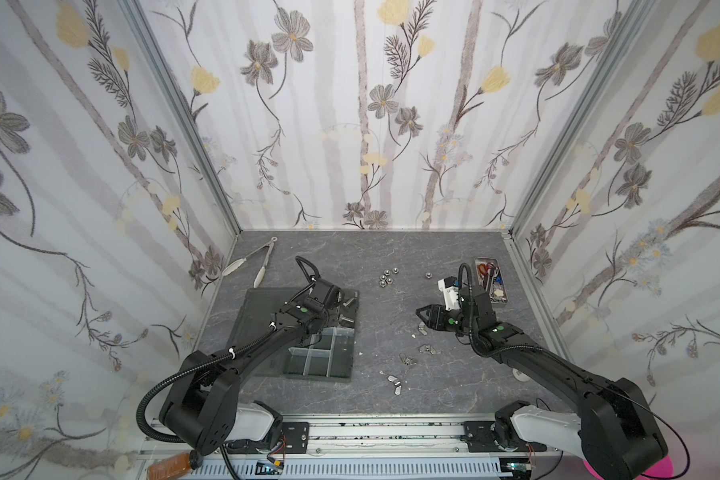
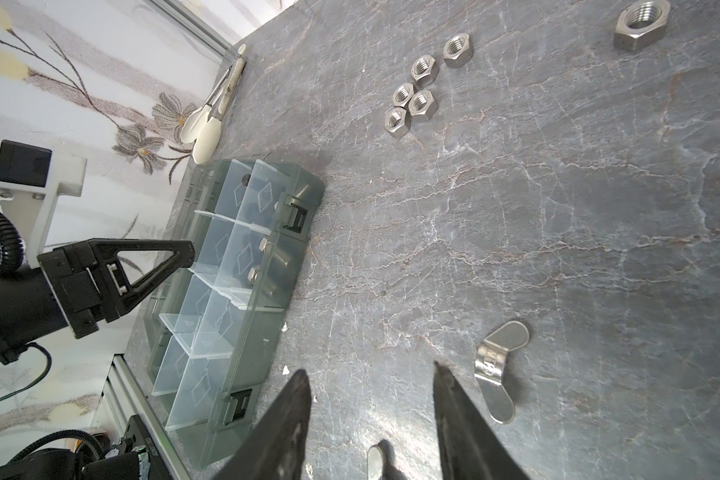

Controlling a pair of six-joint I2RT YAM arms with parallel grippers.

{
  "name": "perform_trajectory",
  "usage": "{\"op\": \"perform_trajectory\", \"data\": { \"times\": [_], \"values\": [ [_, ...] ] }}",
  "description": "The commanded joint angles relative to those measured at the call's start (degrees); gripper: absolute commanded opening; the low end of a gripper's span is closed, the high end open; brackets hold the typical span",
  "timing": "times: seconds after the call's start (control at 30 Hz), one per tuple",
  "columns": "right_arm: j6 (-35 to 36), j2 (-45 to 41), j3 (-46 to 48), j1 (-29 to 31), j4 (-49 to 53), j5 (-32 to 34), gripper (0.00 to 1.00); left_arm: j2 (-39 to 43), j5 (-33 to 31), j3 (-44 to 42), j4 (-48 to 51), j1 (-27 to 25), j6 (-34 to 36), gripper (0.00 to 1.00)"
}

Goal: Sort the screws and nuts into containers
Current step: 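Carry the black nut with the left gripper over an organizer compartment, then open the left gripper over the compartment while the right gripper lowers, then close the right gripper on the silver wing nut while the left gripper draws back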

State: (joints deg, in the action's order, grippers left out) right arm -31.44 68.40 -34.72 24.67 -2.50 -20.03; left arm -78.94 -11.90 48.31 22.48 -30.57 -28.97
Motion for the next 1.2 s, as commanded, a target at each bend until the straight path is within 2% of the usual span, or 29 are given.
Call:
{"op": "perform_trajectory", "data": {
  "times": [0.0, 0.13, 0.37, 0.63, 0.87, 1.17],
  "values": [
    [0.74, 0.09, -0.79, 0.11, 0.54, 0.34, 0.49, -1.23, -0.78, 0.33, -0.6, 0.13, -1.2, 0.21],
    [1.21, -0.68, -0.43, 0.12, 1.36, 1.22, 0.49, -2.02, -0.32, 0.89, -0.42, 0.1, -1.17, 0.27],
    [2.34, -0.91, 0.27, 0.19, 2.91, 3.03, 0.5, -0.29, -0.07, 2.21, 0.62, 0.18, -1.04, 0.45],
    [4.51, 1.59, -1.31, 0.8, 7.68, 8.94, 0.51, 4.92, 0.81, 4.06, 2.12, 0.12, 0.05, 0.66],
    [5.95, 5.82, -3.58, 2.53, 11.03, 14.1, 0.51, 11.23, 1.88, 4.56, 1.69, 0.13, 1.81, 0.75],
    [5.28, 11.65, -5.4, 4.98, 11.42, 17.37, 0.52, 17.39, 0.79, 3.33, 0.91, 0.08, 4.09, 0.83]
  ]
}}
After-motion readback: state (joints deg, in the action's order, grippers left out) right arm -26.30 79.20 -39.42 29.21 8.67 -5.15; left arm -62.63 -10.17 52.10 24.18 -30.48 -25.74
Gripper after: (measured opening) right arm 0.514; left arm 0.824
